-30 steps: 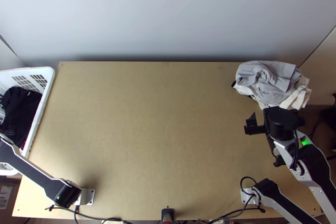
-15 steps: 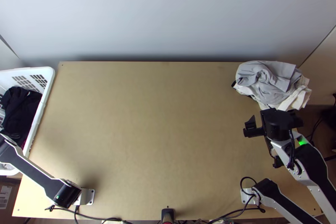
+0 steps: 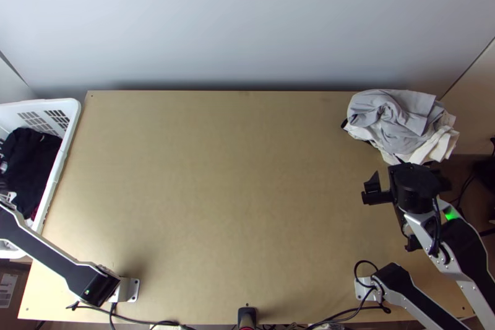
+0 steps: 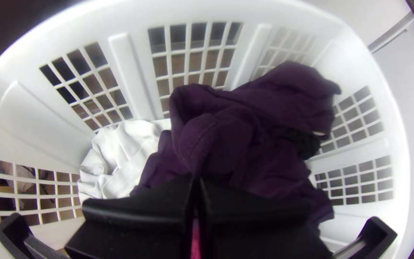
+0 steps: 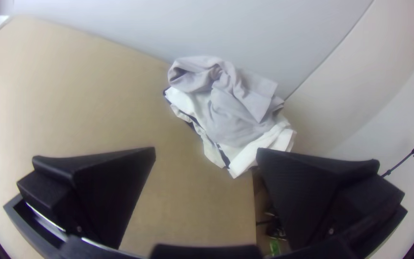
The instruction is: Fold the t-shirt
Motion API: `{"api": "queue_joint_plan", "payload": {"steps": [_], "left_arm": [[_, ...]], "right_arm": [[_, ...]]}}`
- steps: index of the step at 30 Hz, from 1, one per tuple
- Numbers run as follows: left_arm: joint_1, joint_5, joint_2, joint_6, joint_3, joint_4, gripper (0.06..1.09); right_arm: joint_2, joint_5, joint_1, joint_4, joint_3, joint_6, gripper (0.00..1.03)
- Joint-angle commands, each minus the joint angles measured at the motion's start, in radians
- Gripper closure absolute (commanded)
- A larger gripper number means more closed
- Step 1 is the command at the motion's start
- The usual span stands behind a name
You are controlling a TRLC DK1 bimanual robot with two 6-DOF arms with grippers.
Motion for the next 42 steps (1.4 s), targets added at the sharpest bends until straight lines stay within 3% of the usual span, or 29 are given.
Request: {"api": "queue_joint_plan", "payload": {"steps": [1,14,25,36,39,42], "left_arm": [[-0.016,0.076,-0.243,-0.016,-0.024,-0.153,1.05],[-0.049,0.294,-0.778,-0.130,-0.033,-0.267,1.05],[-0.151,0.271,-1.224,-0.114,-0.032,-0.232,1.05],[-0.152,0.251,-1.507,-0.079,-0.029,-0.037,1.05],[-0.163,0.381,-1.560,-0.114,-0.030,-0.068,1.05],[-0.163,0.529,-1.600,-0.234,-0.029,-0.138,1.05]], "right_arm": [[-0.035,-0.002,0.001,0.000,0.003,0.000,0.05],[-0.140,-0.010,0.012,0.005,0.046,-0.010,0.04],[-0.278,-0.034,0.038,0.002,0.022,-0.023,0.04],[-0.381,-0.047,0.070,-0.006,-0.003,-0.020,0.04],[-0.405,-0.048,0.070,-0.008,-0.017,-0.018,0.04],[-0.422,-0.050,0.070,-0.014,-0.032,-0.004,0.04]]}}
